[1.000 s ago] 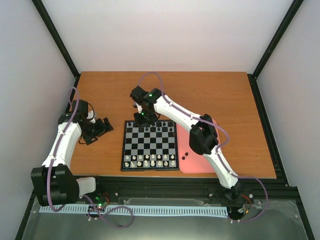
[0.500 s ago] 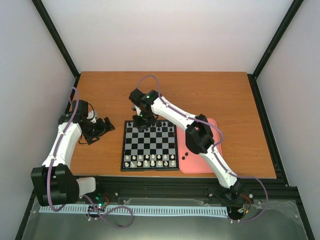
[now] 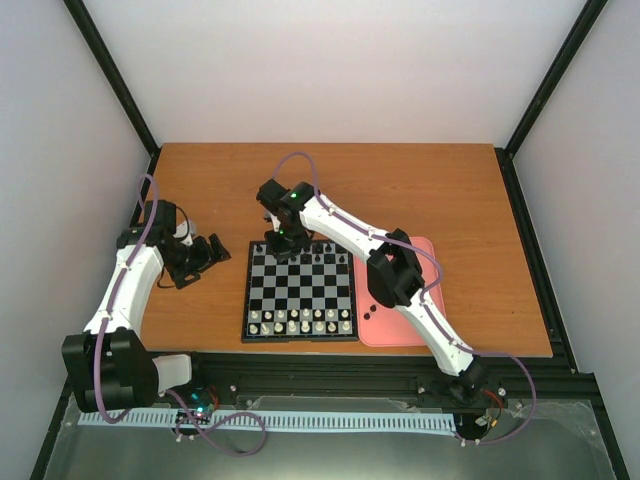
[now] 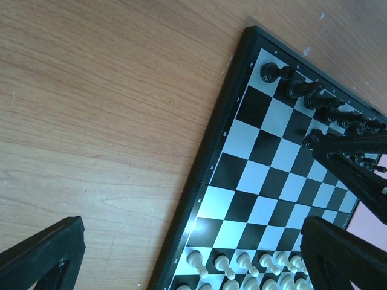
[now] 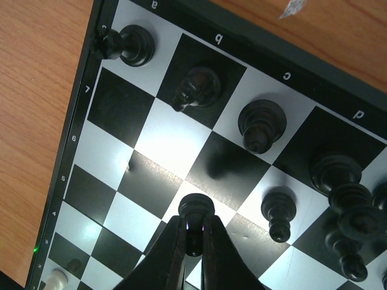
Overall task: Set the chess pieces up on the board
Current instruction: Place the chess piece on the chessboard.
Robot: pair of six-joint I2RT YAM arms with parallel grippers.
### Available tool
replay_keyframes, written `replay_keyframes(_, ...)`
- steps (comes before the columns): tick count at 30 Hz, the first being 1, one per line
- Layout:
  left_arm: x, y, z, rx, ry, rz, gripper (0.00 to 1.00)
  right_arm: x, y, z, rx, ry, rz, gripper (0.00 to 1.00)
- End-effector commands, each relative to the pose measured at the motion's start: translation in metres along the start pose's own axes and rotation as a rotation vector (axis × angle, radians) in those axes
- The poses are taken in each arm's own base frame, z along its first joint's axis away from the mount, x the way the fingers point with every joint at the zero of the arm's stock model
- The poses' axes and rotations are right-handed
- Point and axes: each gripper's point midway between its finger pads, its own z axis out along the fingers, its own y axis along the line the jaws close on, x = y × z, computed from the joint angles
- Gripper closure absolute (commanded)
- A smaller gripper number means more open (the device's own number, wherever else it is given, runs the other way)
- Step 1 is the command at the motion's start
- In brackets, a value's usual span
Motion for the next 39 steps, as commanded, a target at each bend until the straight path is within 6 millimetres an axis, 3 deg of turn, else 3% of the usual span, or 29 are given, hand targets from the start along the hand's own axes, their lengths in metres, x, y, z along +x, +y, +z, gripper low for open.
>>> replay_keyframes(1, -0.004, -0.0049, -0.0022, 0.028, -0.019, 0.001, 0.01, -0.0069, 0.0021, -0.0023, 0.027, -0.036, -0.001, 0.94)
replay_keyframes(39, -0.0046, -0.0057, 0.0008, 0.035, -0.011, 0.002, 0.01, -0.009, -0.004, 0.0038, 0.057, -0.04, -0.004, 0.85)
